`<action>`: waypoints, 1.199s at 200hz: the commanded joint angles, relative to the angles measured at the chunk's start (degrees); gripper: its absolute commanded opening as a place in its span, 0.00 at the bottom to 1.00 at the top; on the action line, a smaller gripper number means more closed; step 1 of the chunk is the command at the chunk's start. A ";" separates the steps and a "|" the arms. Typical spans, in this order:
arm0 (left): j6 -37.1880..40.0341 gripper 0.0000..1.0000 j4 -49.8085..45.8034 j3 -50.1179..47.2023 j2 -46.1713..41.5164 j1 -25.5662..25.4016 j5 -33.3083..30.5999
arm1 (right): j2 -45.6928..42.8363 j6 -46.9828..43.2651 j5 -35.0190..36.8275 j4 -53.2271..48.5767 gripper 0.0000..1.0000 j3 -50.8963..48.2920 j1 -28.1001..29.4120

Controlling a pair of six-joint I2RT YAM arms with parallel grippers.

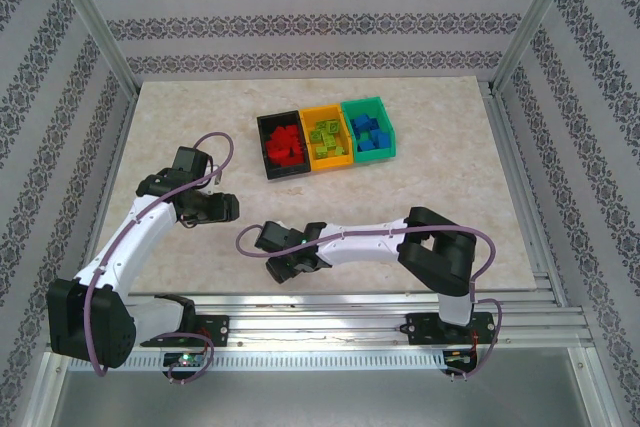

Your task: Sort the legos into containers by color

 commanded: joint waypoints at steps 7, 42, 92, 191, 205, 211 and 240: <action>0.37 0.66 0.81 -0.56 -0.63 0.63 -0.68 | -2.13 -1.30 3.51 -1.04 0.49 0.02 -0.34; 0.28 0.66 0.85 -0.57 -0.52 0.58 -0.76 | -7.21 -2.98 3.15 1.57 0.48 -1.82 -4.94; 0.28 0.66 0.70 -0.57 -0.27 0.66 -1.27 | -12.78 -5.80 -0.77 8.29 0.48 -0.66 -17.36; 0.20 0.66 0.61 -0.57 -0.07 0.64 -1.81 | 2.27 -8.75 -7.62 7.53 0.49 23.10 -37.29; 0.28 0.66 0.61 -0.50 -0.02 0.63 -1.77 | 4.43 -7.82 -8.88 7.63 0.49 25.16 -38.82; 0.31 0.66 0.64 -0.52 0.10 0.63 -1.76 | 5.32 -7.27 -9.42 7.60 0.50 26.26 -39.35; 0.37 0.66 0.57 -0.48 0.47 0.58 -1.56 | 11.62 -7.68 -10.06 5.22 0.54 33.80 -40.56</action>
